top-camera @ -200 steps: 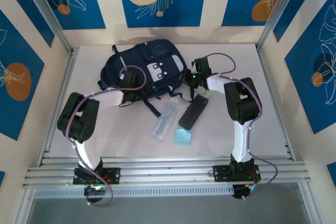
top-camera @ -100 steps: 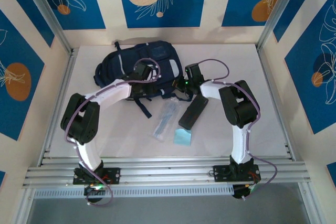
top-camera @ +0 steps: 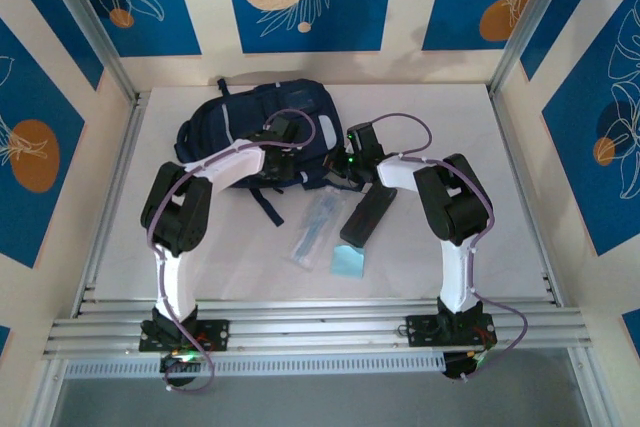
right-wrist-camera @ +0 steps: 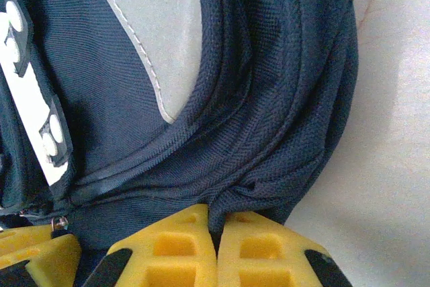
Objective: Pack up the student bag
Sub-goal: Rotate the student bag at the top-center of the table, then unzip the student bag at the top-center of the table.
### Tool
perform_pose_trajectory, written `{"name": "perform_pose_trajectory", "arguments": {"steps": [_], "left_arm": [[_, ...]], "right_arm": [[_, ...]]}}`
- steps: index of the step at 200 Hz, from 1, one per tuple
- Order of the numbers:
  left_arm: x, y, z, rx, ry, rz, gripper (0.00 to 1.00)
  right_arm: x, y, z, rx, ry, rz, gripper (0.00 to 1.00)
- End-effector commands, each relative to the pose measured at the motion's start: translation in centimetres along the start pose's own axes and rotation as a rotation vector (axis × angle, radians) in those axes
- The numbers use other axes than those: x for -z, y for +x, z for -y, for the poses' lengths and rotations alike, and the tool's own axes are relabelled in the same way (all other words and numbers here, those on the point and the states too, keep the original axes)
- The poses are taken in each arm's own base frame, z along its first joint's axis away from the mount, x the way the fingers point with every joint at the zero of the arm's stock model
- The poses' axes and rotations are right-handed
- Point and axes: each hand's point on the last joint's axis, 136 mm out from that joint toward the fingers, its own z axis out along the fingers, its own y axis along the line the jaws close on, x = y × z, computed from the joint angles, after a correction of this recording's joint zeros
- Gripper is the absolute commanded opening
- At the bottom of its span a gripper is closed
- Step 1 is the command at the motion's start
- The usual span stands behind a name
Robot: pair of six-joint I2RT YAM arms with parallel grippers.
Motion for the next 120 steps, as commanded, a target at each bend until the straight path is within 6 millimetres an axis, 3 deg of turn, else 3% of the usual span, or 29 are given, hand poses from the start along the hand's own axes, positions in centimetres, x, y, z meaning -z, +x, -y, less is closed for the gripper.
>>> {"name": "perform_pose_trajectory", "arguments": {"steps": [1, 46, 76, 91, 120], "left_arm": [[-0.7, 1.5, -1.6, -0.033, -0.088, -0.06, 0.35], [-2.1, 2.8, -2.8, -0.053, -0.138, -0.097, 0.36], [-3.4, 2.6, -2.2, -0.05, -0.106, -0.115, 0.15], [-3.3, 2.2, -1.6, -0.042, -0.077, -0.115, 0.0], [-1.1, 1.2, -0.5, -0.05, -0.004, -0.107, 0.0]], "right_arm": [[-0.3, 2.5, -0.7, 0.01, -0.035, -0.09, 0.0], [-0.4, 2.4, -0.4, 0.004, -0.034, -0.09, 0.0], [-0.1, 2.3, -0.3, 0.008, -0.03, -0.084, 0.0], [-0.1, 2.2, -0.1, 0.007, -0.027, -0.08, 0.0], [0.2, 1.5, 0.4, 0.01, -0.007, -0.063, 0.0]]}}
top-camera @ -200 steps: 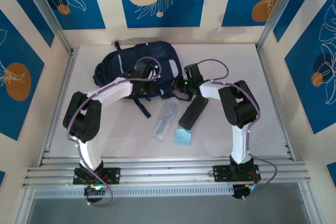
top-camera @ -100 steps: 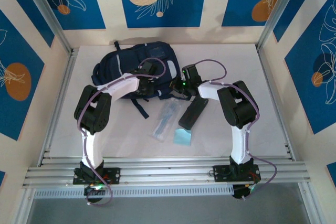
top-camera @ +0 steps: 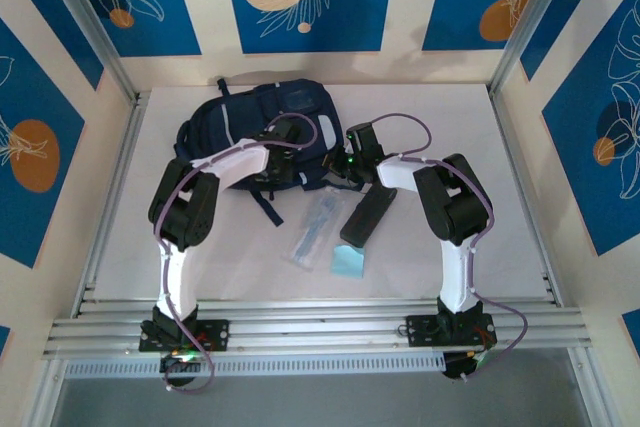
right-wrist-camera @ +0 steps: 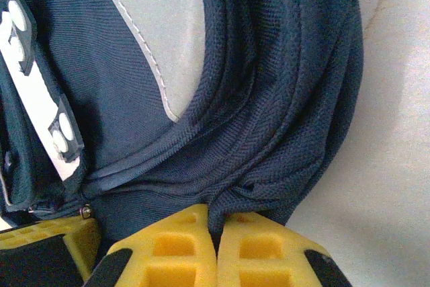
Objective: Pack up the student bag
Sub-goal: Unzip the student bag at the top-center of the table.
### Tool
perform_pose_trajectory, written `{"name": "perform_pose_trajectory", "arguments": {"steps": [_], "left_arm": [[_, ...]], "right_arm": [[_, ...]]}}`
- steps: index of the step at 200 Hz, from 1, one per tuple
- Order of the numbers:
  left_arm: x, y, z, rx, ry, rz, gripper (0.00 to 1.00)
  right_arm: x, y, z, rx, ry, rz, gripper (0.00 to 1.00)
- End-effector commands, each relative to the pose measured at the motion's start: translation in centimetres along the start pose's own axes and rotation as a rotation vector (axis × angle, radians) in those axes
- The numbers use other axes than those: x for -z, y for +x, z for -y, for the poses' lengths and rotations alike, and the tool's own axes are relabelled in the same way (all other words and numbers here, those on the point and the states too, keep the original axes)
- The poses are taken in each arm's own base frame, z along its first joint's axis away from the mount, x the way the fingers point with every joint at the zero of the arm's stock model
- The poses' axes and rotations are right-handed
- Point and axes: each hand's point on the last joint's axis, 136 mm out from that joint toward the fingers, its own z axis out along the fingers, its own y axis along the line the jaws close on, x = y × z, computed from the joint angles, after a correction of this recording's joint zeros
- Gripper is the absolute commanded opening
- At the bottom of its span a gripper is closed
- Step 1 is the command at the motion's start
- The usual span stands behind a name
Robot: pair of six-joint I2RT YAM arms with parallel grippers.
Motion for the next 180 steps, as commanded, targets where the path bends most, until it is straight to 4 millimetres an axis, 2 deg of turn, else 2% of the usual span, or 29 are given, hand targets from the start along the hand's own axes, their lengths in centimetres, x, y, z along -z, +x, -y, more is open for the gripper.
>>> {"name": "perform_pose_trajectory", "arguments": {"steps": [1, 23, 48, 88, 117, 146, 166, 180], "left_arm": [[0.8, 0.4, 0.2, -0.03, 0.046, -0.052, 0.0], [3.7, 0.1, -0.3, -0.104, 0.088, -0.063, 0.0], [5.6, 1.3, -2.4, -0.159, 0.109, -0.148, 0.0], [5.4, 3.7, -5.9, -0.122, 0.138, -0.239, 0.0], [5.1, 4.4, -8.2, -0.063, 0.166, -0.283, 0.0], [5.0, 5.2, -10.4, -0.086, 0.098, -0.3, 0.0], [4.6, 6.7, -10.6, -0.093, 0.106, -0.347, 0.0], [4.9, 7.5, -9.5, -0.068, 0.164, -0.365, 0.0]], "right_arm": [[0.2, 1.4, 0.6, 0.008, 0.004, -0.062, 0.0], [0.6, 0.2, 1.8, 0.012, 0.039, -0.036, 0.0], [1.2, -1.5, 3.0, 0.019, 0.057, -0.005, 0.0], [1.6, -3.4, 3.8, 0.084, 0.097, 0.018, 0.0], [1.9, -4.7, 4.1, 0.127, 0.125, 0.032, 0.0], [2.0, -6.5, 4.7, 0.131, 0.138, 0.056, 0.0], [1.9, -8.6, 4.9, 0.127, 0.136, 0.081, 0.0], [1.7, -10.2, 5.1, 0.125, 0.137, 0.096, 0.0]]}}
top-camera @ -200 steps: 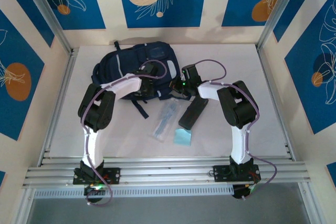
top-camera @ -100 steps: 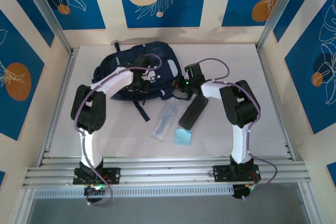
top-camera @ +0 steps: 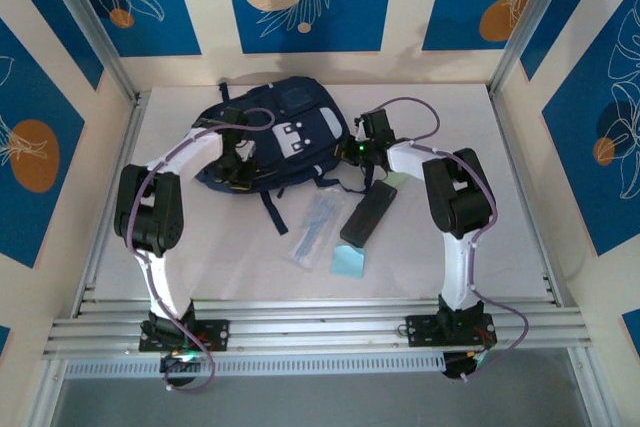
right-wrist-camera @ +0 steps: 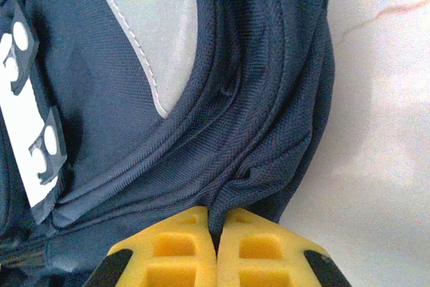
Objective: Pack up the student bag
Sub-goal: Unzip the student bag at the top-center of the table.
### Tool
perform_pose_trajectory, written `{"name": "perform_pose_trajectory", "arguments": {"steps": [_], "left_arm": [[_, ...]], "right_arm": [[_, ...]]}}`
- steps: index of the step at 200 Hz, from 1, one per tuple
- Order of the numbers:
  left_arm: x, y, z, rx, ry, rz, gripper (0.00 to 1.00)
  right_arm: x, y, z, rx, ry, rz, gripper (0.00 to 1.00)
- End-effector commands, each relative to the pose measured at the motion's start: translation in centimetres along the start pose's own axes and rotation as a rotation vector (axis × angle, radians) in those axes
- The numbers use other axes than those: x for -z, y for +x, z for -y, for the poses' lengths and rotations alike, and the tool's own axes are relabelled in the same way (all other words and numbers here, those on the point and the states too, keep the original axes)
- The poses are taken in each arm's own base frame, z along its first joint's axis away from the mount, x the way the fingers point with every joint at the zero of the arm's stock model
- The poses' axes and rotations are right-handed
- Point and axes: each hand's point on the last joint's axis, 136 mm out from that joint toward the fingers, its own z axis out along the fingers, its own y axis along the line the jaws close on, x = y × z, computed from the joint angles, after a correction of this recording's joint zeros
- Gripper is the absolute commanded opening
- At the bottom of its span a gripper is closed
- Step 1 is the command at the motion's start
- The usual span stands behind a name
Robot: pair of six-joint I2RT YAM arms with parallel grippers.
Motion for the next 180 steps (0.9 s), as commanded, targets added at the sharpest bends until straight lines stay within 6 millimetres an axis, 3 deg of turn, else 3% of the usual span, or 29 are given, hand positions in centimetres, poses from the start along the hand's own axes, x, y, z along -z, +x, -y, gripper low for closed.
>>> {"name": "perform_pose_trajectory", "arguments": {"steps": [1, 21, 27, 52, 62, 83, 97, 129, 154, 180], "left_arm": [[0.6, 3.5, -0.9, 0.015, 0.001, -0.101, 0.0], [1.6, 3.6, 2.7, 0.026, 0.141, -0.064, 0.0], [2.1, 3.5, 4.0, 0.022, 0.186, -0.048, 0.0], [4.9, 1.7, 9.0, -0.015, 0.34, 0.043, 0.0], [5.9, 0.8, 10.6, -0.035, 0.383, 0.069, 0.0], [7.8, -1.1, 13.2, -0.065, 0.452, 0.12, 0.0], [9.0, -2.4, 14.6, -0.08, 0.49, 0.156, 0.0], [10.9, -4.2, 16.3, -0.105, 0.54, 0.216, 0.0], [10.9, -4.2, 17.0, -0.109, 0.557, 0.223, 0.0], [10.2, -3.4, 17.6, -0.114, 0.569, 0.2, 0.0]], "right_arm": [[0.4, -4.9, 3.4, -0.001, 0.089, 0.093, 0.0], [0.4, -7.2, 3.0, -0.024, 0.066, 0.096, 0.03], [0.5, -7.6, 2.6, -0.032, 0.056, 0.09, 0.1], [2.3, -7.6, 0.1, -0.03, -0.012, 0.069, 0.54], [3.4, -6.9, -0.9, -0.048, -0.042, 0.045, 0.64], [5.7, -4.2, -3.2, -0.114, -0.146, -0.018, 0.69], [7.1, -2.5, -4.4, -0.171, -0.218, -0.042, 0.78], [8.4, 1.5, -6.8, -0.267, -0.335, -0.137, 0.78], [7.9, 4.4, -8.4, -0.324, -0.385, -0.189, 0.77], [5.3, 6.0, -9.1, -0.354, -0.376, -0.204, 0.77]]}}
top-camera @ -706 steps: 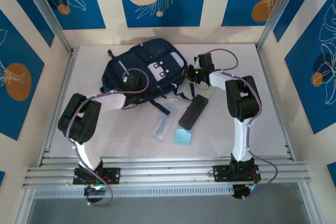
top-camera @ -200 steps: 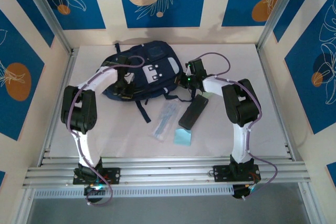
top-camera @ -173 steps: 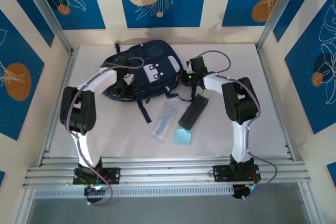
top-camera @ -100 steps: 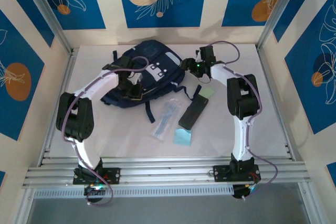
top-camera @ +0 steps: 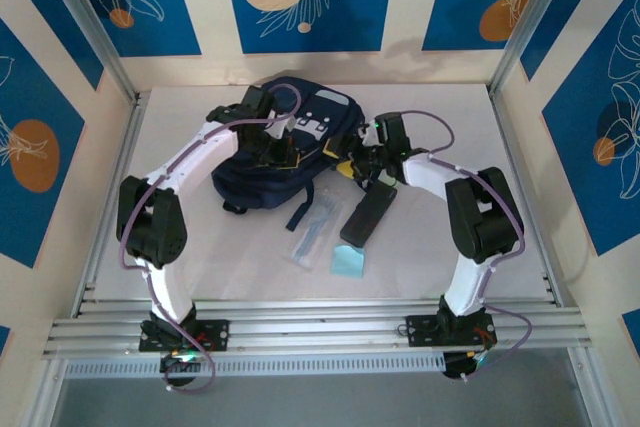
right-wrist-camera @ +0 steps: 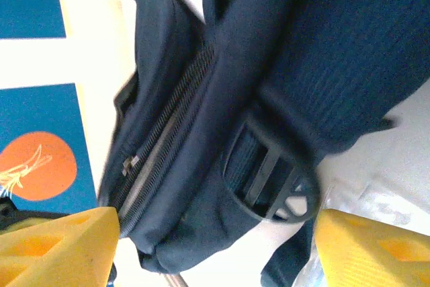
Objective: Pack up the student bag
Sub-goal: Unzip the student bag at the top-center of the table.
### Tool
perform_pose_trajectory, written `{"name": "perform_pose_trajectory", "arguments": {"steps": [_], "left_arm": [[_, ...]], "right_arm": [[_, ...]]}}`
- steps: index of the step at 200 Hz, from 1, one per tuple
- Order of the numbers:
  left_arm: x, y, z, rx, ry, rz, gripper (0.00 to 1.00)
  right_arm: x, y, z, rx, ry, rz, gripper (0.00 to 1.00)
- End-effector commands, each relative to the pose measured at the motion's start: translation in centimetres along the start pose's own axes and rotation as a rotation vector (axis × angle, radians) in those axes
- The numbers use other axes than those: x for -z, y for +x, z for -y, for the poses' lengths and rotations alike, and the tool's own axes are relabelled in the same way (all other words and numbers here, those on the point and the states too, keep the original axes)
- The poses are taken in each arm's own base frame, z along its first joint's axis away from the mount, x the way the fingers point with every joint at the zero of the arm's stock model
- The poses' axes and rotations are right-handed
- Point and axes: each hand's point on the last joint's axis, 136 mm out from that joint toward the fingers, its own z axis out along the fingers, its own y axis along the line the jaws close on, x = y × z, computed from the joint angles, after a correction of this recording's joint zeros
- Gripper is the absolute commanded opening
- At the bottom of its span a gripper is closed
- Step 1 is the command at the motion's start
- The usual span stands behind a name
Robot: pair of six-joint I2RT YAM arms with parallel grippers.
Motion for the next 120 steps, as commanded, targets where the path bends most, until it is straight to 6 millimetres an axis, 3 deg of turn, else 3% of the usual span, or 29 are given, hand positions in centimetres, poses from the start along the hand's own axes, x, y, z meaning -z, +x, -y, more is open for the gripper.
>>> {"name": "perform_pose_trajectory", "arguments": {"steps": [1, 27, 39, 51, 64, 120], "left_arm": [[0.1, -0.5, 2.7, -0.032, 0.098, 0.023, 0.0], [-0.1, 0.9, 2.2, -0.057, 0.052, -0.018, 0.0], [-0.2, 1.7, 1.8, -0.059, 0.035, -0.035, 0.0], [-0.2, 2.3, 1.3, -0.06, 0.017, -0.044, 0.0], [0.0, 2.7, 0.4, -0.06, -0.024, -0.045, 0.0], [3.3, 3.6, -9.6, 0.02, -0.358, -0.037, 0.0]], "right_arm": [[-2.1, 0.9, -1.1, -0.058, -0.063, -0.022, 0.77], [-4.4, -0.5, -1.8, -0.07, -0.122, 0.025, 0.71], [-5.5, -1.0, -1.9, -0.044, -0.105, 0.035, 0.63], [-6.4, -1.2, -1.5, -0.023, -0.076, 0.039, 0.39], [-6.7, -1.4, -1.2, -0.007, -0.063, 0.056, 0.01], [-3.7, -2.1, -0.9, 0.174, -0.043, 0.022, 0.0]]}}
